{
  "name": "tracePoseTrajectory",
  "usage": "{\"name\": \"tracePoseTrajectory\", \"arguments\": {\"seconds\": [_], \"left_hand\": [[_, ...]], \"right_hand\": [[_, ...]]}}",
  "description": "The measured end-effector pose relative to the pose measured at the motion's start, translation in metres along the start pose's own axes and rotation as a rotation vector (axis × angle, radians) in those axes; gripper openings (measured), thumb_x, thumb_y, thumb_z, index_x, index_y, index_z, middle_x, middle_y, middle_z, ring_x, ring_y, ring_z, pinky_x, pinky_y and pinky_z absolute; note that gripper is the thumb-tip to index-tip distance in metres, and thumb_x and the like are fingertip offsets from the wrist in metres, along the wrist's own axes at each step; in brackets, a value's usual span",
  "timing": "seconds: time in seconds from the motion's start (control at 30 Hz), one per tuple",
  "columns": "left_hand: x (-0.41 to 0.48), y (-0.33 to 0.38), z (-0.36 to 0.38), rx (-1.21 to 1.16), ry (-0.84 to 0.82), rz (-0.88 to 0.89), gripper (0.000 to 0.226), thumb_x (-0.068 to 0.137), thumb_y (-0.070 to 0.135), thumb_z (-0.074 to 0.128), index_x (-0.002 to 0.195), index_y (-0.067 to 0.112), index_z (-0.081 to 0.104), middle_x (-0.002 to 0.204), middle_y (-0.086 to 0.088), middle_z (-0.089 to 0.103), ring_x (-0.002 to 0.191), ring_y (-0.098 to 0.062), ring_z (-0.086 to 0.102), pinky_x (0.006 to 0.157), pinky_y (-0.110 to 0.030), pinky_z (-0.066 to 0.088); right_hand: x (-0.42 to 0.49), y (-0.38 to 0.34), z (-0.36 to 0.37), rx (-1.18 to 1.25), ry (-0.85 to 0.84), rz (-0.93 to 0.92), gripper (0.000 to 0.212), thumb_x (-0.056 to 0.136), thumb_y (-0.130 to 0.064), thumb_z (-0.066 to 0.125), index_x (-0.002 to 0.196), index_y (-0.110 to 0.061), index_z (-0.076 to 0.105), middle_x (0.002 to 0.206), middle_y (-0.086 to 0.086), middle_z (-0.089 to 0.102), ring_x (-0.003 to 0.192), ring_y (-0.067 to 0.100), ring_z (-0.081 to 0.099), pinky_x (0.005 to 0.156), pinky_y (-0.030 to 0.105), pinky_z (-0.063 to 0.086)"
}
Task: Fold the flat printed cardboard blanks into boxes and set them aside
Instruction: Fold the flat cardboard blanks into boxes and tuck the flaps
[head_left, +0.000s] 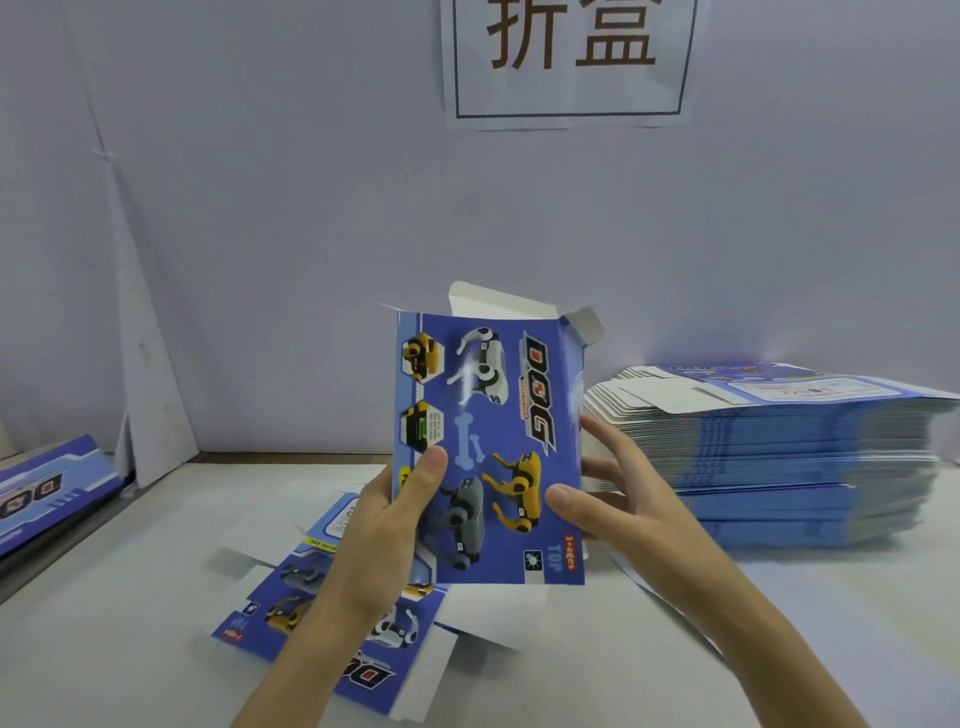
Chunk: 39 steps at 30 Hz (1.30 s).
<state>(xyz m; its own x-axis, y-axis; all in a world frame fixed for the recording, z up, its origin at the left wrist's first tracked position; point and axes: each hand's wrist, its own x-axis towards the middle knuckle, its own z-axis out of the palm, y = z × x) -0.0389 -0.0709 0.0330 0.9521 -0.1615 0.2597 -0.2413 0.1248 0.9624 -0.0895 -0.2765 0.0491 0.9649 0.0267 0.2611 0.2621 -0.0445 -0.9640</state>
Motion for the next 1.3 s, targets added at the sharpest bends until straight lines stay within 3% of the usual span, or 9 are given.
{"name": "tracePoseTrajectory", "arguments": {"seconds": [0.23,0.37,0.47,0.63,0.77,0.87,1.0,1.17,1.3], "left_hand": [[0.001,0.000,-0.002,0.033,0.039,-0.005,0.061,0.065,0.062,0.054,0.102,0.014,0.067,0.095,-0.006,0.074,0.083,-0.020,0.072,0.076,-0.038,0.058],[0.001,0.002,-0.001,0.020,-0.027,0.012,0.057,0.067,0.060,0.054,0.105,0.018,0.067,0.096,0.002,0.075,0.089,-0.015,0.072,0.074,-0.026,0.059],[0.002,-0.001,-0.002,0.002,0.001,-0.022,0.059,0.070,0.058,0.052,0.111,0.018,0.065,0.101,0.001,0.075,0.094,-0.016,0.071,0.080,-0.031,0.058],[0.001,-0.001,0.000,-0.009,-0.011,0.018,0.047,0.070,0.053,0.055,0.098,0.018,0.067,0.092,-0.001,0.075,0.082,-0.014,0.072,0.063,-0.022,0.057],[0.002,0.000,-0.003,-0.028,-0.079,0.034,0.053,0.068,0.054,0.055,0.110,0.024,0.062,0.099,0.003,0.074,0.092,-0.015,0.071,0.071,-0.024,0.059],[0.002,-0.002,-0.002,-0.031,-0.132,0.059,0.060,0.070,0.052,0.056,0.125,0.026,0.054,0.104,0.005,0.073,0.094,-0.011,0.070,0.069,-0.019,0.056],[-0.001,-0.005,0.004,-0.007,-0.108,0.025,0.063,0.066,0.061,0.054,0.118,0.026,0.059,0.103,0.005,0.074,0.095,-0.013,0.070,0.078,-0.025,0.058],[-0.001,0.001,-0.002,0.079,0.015,0.058,0.065,0.067,0.065,0.053,0.094,0.008,0.067,0.084,-0.015,0.071,0.084,-0.032,0.069,0.078,-0.042,0.056],[0.002,0.010,-0.012,0.056,-0.147,0.029,0.048,0.074,0.053,0.064,0.110,0.022,0.064,0.096,0.002,0.075,0.086,-0.015,0.072,0.065,-0.023,0.057]], "right_hand": [[-0.001,0.000,0.004,-0.015,-0.006,0.000,0.070,0.066,-0.049,0.076,0.124,-0.058,0.038,0.119,-0.012,0.056,0.097,0.003,0.069,0.062,0.023,0.058],[-0.001,0.000,0.004,-0.011,-0.013,-0.003,0.078,0.069,-0.051,0.080,0.134,-0.052,0.036,0.120,-0.013,0.058,0.097,0.008,0.070,0.063,0.025,0.058],[-0.002,0.001,0.006,-0.047,-0.010,-0.001,0.082,0.065,-0.056,0.078,0.135,-0.053,0.034,0.121,-0.015,0.056,0.098,0.003,0.069,0.062,0.024,0.058],[-0.001,0.002,0.006,-0.047,-0.012,0.022,0.084,0.064,-0.054,0.069,0.138,-0.051,0.030,0.118,-0.017,0.057,0.096,0.003,0.069,0.061,0.023,0.057],[-0.002,0.002,0.007,-0.009,-0.037,-0.034,0.072,0.079,-0.050,0.071,0.140,-0.048,0.033,0.107,-0.029,0.064,0.099,0.006,0.069,0.062,0.022,0.057],[-0.003,0.001,0.009,0.016,-0.099,-0.074,0.058,0.088,-0.036,0.060,0.142,-0.039,0.038,0.121,-0.017,0.066,0.107,0.014,0.068,0.071,0.022,0.057],[-0.003,-0.003,0.009,0.009,-0.010,-0.107,0.061,0.086,-0.041,0.069,0.141,-0.043,0.041,0.118,-0.012,0.068,0.103,0.017,0.069,0.067,0.027,0.059],[-0.002,-0.001,0.007,-0.012,0.027,-0.055,0.070,0.075,-0.046,0.073,0.133,-0.053,0.035,0.100,-0.031,0.064,0.096,0.004,0.070,0.061,0.021,0.057],[-0.003,-0.001,0.013,-0.017,-0.009,-0.002,0.080,0.067,-0.037,0.076,0.134,-0.053,0.035,0.116,-0.014,0.060,0.095,0.007,0.071,0.060,0.021,0.057]]}}
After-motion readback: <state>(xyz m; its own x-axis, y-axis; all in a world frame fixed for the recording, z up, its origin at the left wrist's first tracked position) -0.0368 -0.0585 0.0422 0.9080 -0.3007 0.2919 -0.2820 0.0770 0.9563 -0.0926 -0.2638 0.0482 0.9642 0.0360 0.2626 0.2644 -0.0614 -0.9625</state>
